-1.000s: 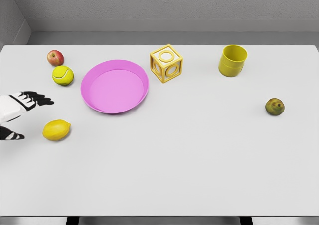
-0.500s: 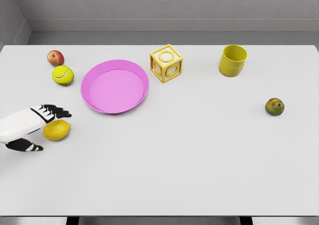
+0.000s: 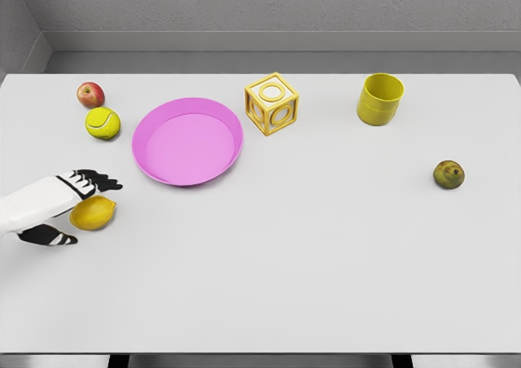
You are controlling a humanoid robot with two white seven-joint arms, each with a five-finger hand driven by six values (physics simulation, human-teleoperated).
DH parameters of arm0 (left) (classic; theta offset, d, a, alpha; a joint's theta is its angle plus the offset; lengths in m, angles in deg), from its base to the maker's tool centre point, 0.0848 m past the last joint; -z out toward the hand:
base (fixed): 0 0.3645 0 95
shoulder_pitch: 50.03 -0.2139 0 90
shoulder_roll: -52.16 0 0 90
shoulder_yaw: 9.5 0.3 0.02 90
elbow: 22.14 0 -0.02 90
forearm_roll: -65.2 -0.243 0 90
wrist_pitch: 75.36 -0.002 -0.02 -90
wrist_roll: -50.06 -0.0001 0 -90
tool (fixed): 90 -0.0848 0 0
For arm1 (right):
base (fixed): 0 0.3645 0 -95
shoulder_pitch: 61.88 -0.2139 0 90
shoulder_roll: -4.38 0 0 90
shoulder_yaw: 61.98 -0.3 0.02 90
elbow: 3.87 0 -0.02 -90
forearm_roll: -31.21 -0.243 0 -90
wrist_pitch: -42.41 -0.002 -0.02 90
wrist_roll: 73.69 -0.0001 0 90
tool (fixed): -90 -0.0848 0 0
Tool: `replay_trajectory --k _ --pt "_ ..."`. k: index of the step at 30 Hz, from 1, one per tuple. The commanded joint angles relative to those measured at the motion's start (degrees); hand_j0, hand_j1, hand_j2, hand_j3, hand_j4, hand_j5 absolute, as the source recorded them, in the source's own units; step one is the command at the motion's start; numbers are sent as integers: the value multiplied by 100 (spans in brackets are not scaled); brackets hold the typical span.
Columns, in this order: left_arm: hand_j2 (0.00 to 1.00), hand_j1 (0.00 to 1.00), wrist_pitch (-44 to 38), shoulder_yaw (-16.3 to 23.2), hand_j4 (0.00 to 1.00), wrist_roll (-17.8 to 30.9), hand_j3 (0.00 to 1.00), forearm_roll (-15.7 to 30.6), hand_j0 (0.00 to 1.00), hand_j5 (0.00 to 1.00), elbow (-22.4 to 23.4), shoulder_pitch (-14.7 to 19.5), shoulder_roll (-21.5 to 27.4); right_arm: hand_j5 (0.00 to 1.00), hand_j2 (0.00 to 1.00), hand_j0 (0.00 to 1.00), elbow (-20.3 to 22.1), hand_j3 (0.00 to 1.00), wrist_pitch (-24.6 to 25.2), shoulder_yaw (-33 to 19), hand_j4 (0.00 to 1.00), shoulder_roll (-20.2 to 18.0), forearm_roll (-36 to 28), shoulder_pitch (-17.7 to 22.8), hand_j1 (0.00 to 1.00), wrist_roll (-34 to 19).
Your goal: Put the lemon on the plate with left arm
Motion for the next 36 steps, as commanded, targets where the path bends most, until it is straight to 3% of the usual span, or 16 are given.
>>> replay_trajectory --k 1,2,3,10,20,29,36 --pt "98 98 -9 0 98 -1 98 -11 98 98 7 0 -50 100 100 100 0 100 0 0 100 0 -3 0 100 0" --pt "89 89 -9 0 89 -10 89 -178 89 89 7 0 -50 100 100 100 0 100 0 0 100 0 -3 0 100 0" --pt "87 87 -9 0 87 -10 87 -196 87 87 7 0 -50 100 100 100 0 100 0 0 100 0 -3 0 100 0" --pt "87 87 -9 149 87 -10 87 -231 87 87 218 35 -50 100 100 100 0 100 0 0 100 0 6 0 100 0" --pt "65 65 -9 211 65 78 65 -389 65 65 209 132 -67 100 100 100 0 100 0 0 100 0 6 0 100 0" --pt "56 56 -9 229 56 113 56 -372 56 56 209 132 -120 100 100 100 0 100 0 0 100 0 6 0 100 0" --pt "56 56 -9 158 56 105 56 -310 56 56 183 149 -120 100 100 100 0 100 0 0 100 0 -3 0 100 0"
